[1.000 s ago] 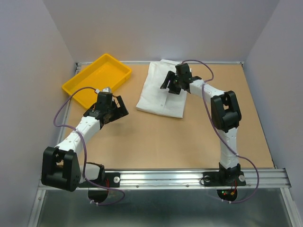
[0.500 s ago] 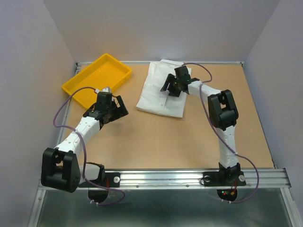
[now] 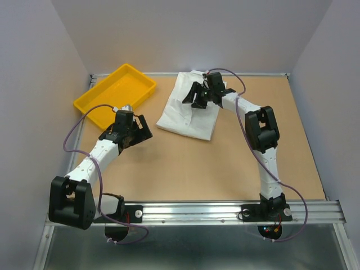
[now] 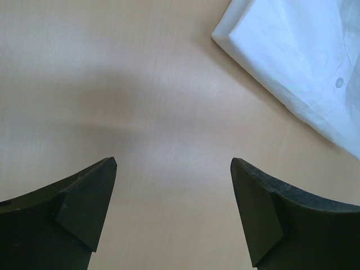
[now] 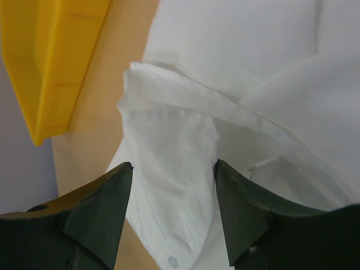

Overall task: Fold and stack the long sleeve shirts
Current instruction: Fold the shirt

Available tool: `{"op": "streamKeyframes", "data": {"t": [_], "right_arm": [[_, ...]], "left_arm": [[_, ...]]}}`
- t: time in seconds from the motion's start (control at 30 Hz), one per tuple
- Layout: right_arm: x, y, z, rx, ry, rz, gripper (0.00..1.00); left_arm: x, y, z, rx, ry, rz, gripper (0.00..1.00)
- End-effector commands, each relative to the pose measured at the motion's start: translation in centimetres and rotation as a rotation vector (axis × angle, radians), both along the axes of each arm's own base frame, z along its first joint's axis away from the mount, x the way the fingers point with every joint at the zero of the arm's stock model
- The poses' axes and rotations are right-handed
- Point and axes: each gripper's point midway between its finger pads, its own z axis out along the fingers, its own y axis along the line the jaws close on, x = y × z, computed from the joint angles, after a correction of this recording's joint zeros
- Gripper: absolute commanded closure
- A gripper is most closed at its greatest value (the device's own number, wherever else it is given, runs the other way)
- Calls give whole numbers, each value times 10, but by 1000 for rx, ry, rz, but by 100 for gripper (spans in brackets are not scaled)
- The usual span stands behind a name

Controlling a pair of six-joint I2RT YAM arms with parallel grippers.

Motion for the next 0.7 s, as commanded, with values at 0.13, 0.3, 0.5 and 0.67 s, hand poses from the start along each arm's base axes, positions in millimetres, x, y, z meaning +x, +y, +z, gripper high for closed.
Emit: {"op": "streamKeyframes", "data": {"t": [0.13,0.3,0.5,0.67], "right_arm": [[20,34,90,157,-277,199,34],[17,19,126,104,-390,148,34],[8,-15,83,-29,-317,17,39],[-9,-5,43,-2,-218,95,43]], "left_arm": [[0,-3,11,-19,-45,-12,5],[-1,-2,13,-18,-53,-9,5],[-3,-3,11,-26,-53,-13,6],[0,-7,11,-39,-54,-21,5]]}}
